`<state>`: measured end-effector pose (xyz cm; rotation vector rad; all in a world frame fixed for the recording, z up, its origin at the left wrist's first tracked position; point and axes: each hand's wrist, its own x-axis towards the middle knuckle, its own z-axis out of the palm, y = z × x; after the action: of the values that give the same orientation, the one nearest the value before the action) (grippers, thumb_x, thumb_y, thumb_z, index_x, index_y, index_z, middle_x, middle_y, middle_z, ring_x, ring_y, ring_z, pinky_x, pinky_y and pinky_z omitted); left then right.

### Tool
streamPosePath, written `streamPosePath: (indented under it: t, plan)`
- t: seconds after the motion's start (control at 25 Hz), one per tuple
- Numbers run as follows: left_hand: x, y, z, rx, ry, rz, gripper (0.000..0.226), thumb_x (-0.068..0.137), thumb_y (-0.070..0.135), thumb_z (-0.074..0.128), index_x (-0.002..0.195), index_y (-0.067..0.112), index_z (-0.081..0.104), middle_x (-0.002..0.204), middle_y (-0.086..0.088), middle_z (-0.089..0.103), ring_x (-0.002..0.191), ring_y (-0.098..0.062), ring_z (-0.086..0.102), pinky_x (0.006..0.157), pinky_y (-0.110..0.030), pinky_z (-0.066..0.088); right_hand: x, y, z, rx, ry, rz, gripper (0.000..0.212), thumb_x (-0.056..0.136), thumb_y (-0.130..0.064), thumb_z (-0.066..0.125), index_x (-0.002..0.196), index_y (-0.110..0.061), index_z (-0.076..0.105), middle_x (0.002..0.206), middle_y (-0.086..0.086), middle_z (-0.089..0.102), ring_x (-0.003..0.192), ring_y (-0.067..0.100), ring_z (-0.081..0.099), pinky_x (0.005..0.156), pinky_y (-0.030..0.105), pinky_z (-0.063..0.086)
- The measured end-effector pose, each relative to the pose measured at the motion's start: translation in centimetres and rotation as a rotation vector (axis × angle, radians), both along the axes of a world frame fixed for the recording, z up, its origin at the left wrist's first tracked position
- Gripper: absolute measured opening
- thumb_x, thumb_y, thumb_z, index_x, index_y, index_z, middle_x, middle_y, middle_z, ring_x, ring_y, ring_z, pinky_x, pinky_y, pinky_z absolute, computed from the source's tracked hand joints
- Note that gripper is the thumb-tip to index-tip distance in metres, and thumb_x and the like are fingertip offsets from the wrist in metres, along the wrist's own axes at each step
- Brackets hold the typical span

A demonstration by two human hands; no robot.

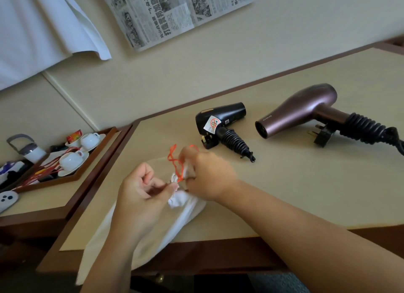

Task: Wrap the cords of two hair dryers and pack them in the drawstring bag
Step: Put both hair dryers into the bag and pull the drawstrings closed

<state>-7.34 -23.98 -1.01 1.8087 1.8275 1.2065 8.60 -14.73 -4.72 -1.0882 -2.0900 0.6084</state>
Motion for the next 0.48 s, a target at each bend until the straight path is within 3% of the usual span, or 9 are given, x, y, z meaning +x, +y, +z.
streamPosePath:
  t: [0.08,0.16,0.28,0.4,0.48]
  plan:
    - [-0.3,0.1,0.8,0.015,0.156,0.044,0.055,0.08,0.0,0.081,0.075,0.015,0.029,0.06,-0.012,0.062,0.051,-0.011,0.049,0.055,-0.028,0.046,1.7,1.5,0.1,-0.056,-0.062,-0.136,0.047,0.074,-0.024,0.067,0.116,-0.032,0.049,0.093,-0.004,0.062,0.09,0.029,0.064,0.068,0.033,0.05]
    - [-0.9,1.2,1.2,-0.022,0.36,0.145,0.049,0.069,0.011,0.08,0.07,0.019,0.032,0.059,-0.004,0.06,0.049,-0.016,0.047,0.052,-0.032,0.044,2.4,1.8,0.2,-0.159,-0.038,-0.066,0.051,0.077,-0.023,0.07,0.124,-0.028,0.049,0.085,-0.006,0.057,0.088,0.026,0.06,0.067,0.031,0.044]
    - [-3.6,5.3,2.6,-0.205,0.53,0.365,0.028,0.058,0.022,0.066,0.069,0.017,0.041,0.067,-0.003,0.056,0.058,-0.028,0.049,0.054,-0.036,0.039,1.3,0.2,0.4,-0.269,0.018,0.06,0.05,0.083,-0.02,0.068,0.129,-0.024,0.049,0.096,0.0,0.059,0.09,0.025,0.057,0.073,0.03,0.045]
    - [-10.3,8.4,6.2,-0.396,0.558,0.551,0.018,0.064,0.017,0.068,0.067,0.012,0.05,0.078,-0.017,0.061,0.068,-0.032,0.059,0.058,-0.03,0.038,2.8,1.6,0.6,-0.372,0.113,-0.076,0.049,0.084,-0.018,0.065,0.129,-0.027,0.047,0.104,0.002,0.059,0.09,0.026,0.062,0.078,0.036,0.055]
    - [-13.9,8.6,8.1,-0.389,0.524,0.661,0.028,0.072,0.023,0.079,0.069,0.011,0.053,0.078,-0.017,0.062,0.07,-0.031,0.06,0.062,-0.034,0.04,3.6,2.1,0.8,-0.531,0.248,-0.056,0.044,0.086,-0.014,0.064,0.126,-0.028,0.05,0.101,0.003,0.058,0.073,0.02,0.059,0.066,0.031,0.052]
